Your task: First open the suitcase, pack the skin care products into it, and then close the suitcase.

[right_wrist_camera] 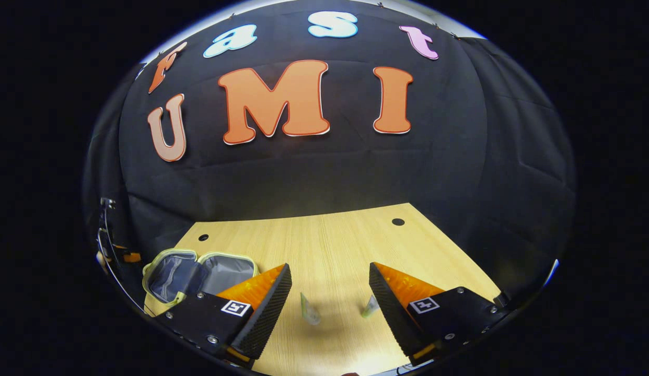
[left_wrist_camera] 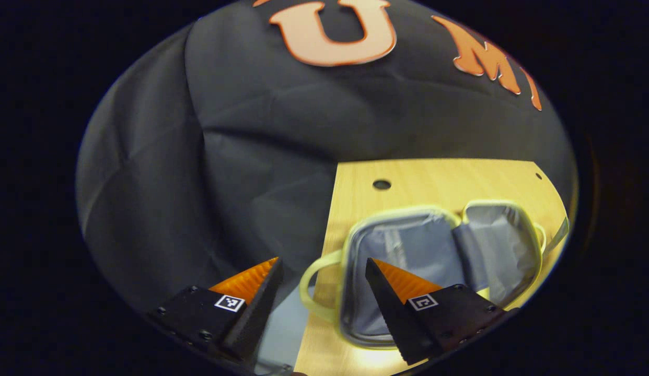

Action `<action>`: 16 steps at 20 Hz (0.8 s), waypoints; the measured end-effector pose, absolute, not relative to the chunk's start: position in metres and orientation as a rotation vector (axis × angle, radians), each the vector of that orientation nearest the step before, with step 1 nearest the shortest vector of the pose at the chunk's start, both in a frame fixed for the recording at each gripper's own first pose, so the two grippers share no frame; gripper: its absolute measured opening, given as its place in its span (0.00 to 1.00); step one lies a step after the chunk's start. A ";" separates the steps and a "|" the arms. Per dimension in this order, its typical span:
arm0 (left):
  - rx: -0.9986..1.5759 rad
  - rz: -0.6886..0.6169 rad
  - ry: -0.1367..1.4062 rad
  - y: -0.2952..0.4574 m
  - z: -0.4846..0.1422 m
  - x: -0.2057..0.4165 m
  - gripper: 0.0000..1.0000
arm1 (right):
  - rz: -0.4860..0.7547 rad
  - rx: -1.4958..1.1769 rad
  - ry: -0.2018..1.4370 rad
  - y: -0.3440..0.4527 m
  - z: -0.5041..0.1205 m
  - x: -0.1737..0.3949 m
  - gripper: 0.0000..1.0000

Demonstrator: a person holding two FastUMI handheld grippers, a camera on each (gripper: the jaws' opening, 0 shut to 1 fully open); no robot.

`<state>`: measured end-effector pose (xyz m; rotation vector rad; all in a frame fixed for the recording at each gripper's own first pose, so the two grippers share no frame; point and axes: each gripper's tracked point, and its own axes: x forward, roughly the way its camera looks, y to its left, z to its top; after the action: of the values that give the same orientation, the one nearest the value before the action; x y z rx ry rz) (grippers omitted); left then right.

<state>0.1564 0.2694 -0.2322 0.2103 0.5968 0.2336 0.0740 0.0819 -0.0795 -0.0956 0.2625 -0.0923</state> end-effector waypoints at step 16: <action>0.176 -0.195 0.181 -0.172 -0.103 0.129 0.98 | 0.007 -0.194 0.352 -0.088 -0.087 0.056 0.95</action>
<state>0.1294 -0.1723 -0.1029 0.1760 0.1809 -0.1949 0.0555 -0.0881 -0.0865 -0.1937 0.3521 0.0070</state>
